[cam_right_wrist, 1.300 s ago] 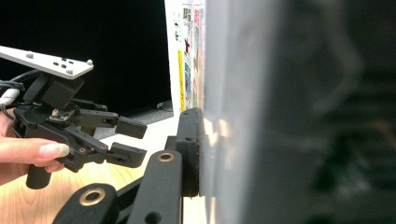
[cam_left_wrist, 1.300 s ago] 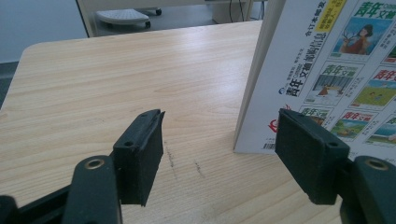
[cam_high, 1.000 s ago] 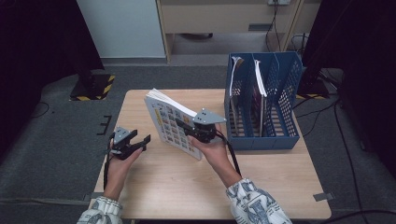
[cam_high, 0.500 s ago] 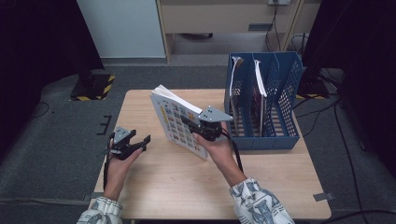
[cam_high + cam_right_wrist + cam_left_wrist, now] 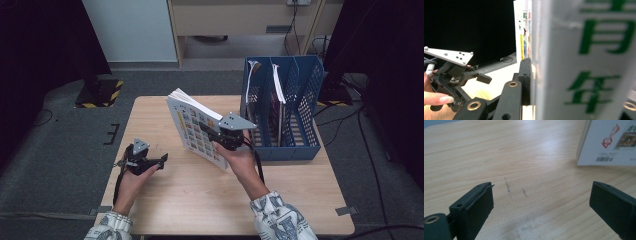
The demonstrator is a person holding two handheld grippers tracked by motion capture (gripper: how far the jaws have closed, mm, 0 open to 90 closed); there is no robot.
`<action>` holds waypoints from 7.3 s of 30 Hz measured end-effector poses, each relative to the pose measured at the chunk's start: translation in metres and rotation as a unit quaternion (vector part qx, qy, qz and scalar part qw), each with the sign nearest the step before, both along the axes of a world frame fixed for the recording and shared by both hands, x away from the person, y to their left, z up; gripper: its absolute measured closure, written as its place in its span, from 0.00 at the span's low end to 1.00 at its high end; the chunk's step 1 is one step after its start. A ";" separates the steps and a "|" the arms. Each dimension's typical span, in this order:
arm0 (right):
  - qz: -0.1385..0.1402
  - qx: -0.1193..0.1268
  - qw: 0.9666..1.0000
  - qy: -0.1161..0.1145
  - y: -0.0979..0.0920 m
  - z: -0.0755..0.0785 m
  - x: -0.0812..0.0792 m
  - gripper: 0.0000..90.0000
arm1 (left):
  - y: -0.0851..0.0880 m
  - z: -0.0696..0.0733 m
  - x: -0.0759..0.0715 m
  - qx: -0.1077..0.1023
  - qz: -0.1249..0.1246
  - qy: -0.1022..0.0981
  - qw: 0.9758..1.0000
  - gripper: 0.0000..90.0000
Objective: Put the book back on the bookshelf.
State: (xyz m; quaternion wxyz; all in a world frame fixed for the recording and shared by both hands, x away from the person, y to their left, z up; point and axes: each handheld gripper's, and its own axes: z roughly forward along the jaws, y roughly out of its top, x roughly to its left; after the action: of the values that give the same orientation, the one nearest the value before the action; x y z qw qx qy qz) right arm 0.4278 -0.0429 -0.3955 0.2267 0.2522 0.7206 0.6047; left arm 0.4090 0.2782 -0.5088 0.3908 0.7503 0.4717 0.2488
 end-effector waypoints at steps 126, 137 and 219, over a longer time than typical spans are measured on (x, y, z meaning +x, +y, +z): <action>-0.036 0.004 0.999 0.005 -0.135 0.013 -0.083 0.82 | -0.008 -0.028 0.011 0.040 -0.007 0.080 0.996 0.04; -0.039 0.006 0.999 0.005 -0.145 0.012 -0.088 0.82 | -0.008 -0.028 0.011 0.040 -0.006 0.080 0.996 0.04; -0.128 0.009 0.992 0.014 -0.223 0.021 -0.111 0.82 | -0.008 -0.028 0.011 0.039 -0.005 0.081 0.996 0.03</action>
State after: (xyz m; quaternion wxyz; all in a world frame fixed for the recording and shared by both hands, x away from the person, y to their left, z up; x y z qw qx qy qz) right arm 0.3170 -0.2661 -0.3744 0.2896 0.3525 0.6803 0.5737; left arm 0.4200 0.2703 -0.5372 0.3225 0.7851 0.4881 0.2032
